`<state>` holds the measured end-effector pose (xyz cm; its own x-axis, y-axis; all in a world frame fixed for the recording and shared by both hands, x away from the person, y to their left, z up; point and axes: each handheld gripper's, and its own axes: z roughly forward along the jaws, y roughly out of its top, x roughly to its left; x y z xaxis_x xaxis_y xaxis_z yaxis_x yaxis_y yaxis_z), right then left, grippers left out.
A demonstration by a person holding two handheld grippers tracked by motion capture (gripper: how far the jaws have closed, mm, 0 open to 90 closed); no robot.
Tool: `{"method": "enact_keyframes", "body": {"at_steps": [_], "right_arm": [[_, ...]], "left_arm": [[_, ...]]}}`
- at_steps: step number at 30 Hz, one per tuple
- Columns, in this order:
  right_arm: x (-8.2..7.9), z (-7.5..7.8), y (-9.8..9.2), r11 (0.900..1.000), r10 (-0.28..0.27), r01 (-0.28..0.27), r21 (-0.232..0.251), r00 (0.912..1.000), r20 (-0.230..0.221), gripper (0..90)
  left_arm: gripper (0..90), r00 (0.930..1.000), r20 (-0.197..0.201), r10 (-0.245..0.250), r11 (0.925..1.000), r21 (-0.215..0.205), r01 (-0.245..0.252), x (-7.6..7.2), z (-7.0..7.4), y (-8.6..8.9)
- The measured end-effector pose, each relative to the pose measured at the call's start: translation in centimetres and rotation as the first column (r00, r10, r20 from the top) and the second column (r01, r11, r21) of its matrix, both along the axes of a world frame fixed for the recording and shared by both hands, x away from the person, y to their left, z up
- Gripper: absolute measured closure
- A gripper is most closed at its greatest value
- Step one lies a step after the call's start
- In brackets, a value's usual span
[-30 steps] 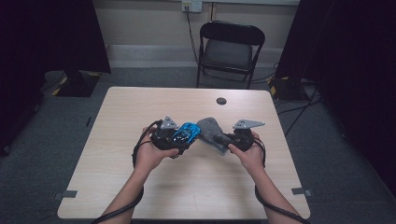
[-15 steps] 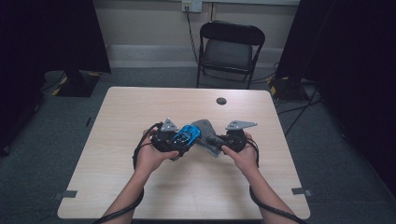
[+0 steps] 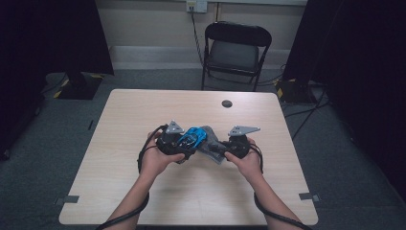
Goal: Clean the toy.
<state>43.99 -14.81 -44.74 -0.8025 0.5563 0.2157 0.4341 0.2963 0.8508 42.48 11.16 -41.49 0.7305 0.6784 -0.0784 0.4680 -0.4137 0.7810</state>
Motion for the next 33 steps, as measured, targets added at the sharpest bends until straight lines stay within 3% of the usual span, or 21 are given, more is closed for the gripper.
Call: {"method": "enact_keyframes", "body": {"at_steps": [12, 33], "right_arm": [[-0.8, -0.1, 1.7, 0.998, 0.063, -0.063, 0.005, 0.9979, 0.012, 74.6], [-2.0, -1.0, 3.3, 0.992, 0.121, -0.122, 0.019, 0.9926, 0.005, 74.6]], "left_arm": [[26.0, 1.0, -0.002, -0.007, 1.0, 0.001, 0.007, 0.6, 0.6, -0.7], [26.0, 0.9996, -0.02, 0.018, 0.9997, -0.014, -0.019, 1.5, 0.6, -1.3]]}}
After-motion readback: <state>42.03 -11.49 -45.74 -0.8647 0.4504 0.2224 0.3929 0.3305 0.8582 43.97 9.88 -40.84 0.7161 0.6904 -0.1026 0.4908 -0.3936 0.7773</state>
